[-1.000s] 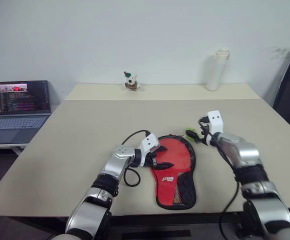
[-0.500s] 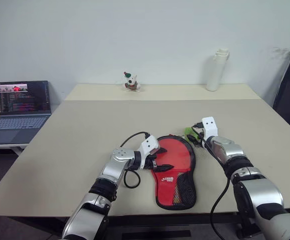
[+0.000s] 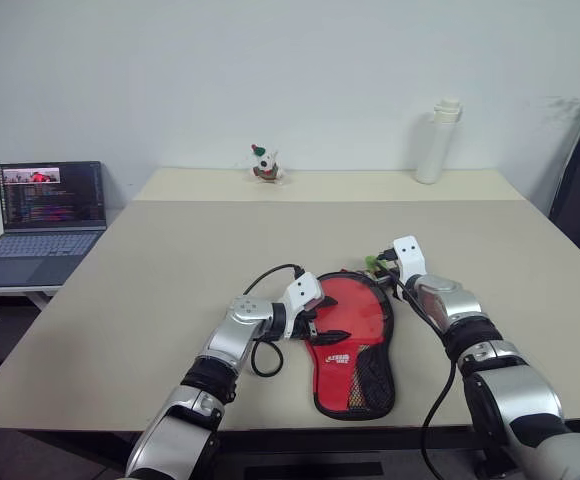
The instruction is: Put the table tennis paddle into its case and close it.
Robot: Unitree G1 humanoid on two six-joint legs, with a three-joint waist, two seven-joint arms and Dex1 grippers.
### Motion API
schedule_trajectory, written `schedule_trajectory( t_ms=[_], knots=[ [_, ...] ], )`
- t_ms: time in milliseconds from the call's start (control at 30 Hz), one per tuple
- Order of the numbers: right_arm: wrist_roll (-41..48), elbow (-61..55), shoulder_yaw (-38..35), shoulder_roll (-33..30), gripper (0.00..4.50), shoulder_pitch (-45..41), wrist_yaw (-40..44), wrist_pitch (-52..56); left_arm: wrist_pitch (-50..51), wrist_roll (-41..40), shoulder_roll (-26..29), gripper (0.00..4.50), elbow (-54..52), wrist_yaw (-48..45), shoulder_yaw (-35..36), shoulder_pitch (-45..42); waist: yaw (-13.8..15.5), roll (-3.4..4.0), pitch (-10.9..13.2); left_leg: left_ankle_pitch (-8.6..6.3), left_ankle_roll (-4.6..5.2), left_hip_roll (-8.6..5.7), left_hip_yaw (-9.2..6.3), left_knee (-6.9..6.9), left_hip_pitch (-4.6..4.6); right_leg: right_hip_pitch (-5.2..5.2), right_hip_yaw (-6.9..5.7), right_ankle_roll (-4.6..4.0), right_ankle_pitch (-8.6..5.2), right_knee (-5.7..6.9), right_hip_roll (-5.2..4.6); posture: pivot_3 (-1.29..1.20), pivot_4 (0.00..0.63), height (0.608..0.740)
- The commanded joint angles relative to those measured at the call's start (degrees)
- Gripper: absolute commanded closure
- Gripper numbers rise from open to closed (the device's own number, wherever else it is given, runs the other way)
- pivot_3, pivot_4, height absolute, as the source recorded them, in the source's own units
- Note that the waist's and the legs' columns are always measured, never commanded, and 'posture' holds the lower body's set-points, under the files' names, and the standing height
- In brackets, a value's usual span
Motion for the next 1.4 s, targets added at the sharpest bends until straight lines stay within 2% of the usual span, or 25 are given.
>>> schedule_trajectory(
  t_ms=[33,200,500,733,867,1000,1100,1400],
  knots=[
    [0.2,-5.7,-1.5,-3.7,4.48,1.7,0.5,2.9,0.1,1.7,-1.2,0.33,3.3,0.2,-3.2,0.7,0.3,0.00,0.0,0.00,0.00,-0.02,-0.01,0.00,-0.01,0.01,-0.01,0.00,0.00,-0.02,-0.02,0.00,0.150,0.740],
    [1.5,-17.8,-2.1,-7.5,4.48,7.5,2.2,9.2,-0.3,2.1,-3.0,0.33,6.1,0.5,-3.5,-0.3,1.2,0.02,0.0,0.00,0.00,-0.09,-0.01,0.01,-0.05,0.03,-0.04,0.02,0.01,-0.09,-0.06,0.00,0.150,0.740],
    [4.3,-40.2,-3.5,-9.4,4.48,18.5,1.7,21.8,-4.0,5.1,-4.2,0.33,13.9,0.2,-6.0,-3.5,1.8,0.22,-0.2,0.01,0.01,-0.12,-0.06,0.12,-0.01,0.15,-0.12,0.34,-0.13,-0.12,-0.06,0.00,0.150,0.740],
    [8.1,-58.9,-6.9,-16.8,4.48,29.9,4.9,33.1,-5.5,5.8,-4.1,0.33,17.0,-0.3,-6.7,-3.9,2.7,0.31,-0.5,0.00,0.02,-0.16,-0.11,0.12,-0.01,0.23,-0.17,0.38,-0.15,-0.22,-0.09,0.00,0.150,0.740],
    [12.4,-67.6,-9.3,-20.1,4.48,35.1,7.5,39.0,-5.9,6.0,-3.8,0.33,17.5,-0.6,-6.8,-3.8,2.7,0.36,-0.6,0.00,0.02,-0.13,-0.15,0.10,-0.01,0.24,-0.22,0.37,-0.17,-0.24,-0.05,0.00,0.150,0.740],
    [22.8,-83.7,-14.6,-25.1,4.48,47.9,14.7,49.8,-6.1,6.1,-3.9,0.33,18.2,-0.5,-6.9,-4.0,2.9,0.33,-0.8,0.00,0.02,-0.12,-0.21,0.08,-0.06,0.28,-0.31,0.37,-0.23,-0.30,-0.04,0.00,0.150,0.740],
    [28.3,-91.4,-16.5,-25.7,4.48,53.5,16.3,53.9,-6.4,6.1,-4.1,0.33,18.7,-0.3,-6.8,-4.3,2.6,0.34,-0.9,-0.04,0.05,-0.07,-0.25,0.03,0.00,0.29,-0.31,0.37,-0.27,-0.30,-0.01,0.00,0.150,0.740],
    [38.8,-104.5,-19.2,-28.5,4.48,67.8,20.4,55.4,-7.2,6.3,-5.2,0.33,20.4,1.0,-6.4,-5.8,2.9,0.24,-1.0,-0.05,0.04,-0.14,-0.32,0.09,-0.05,0.35,-0.39,0.47,-0.31,-0.42,-0.07,0.00,0.150,0.740]
  ],
)
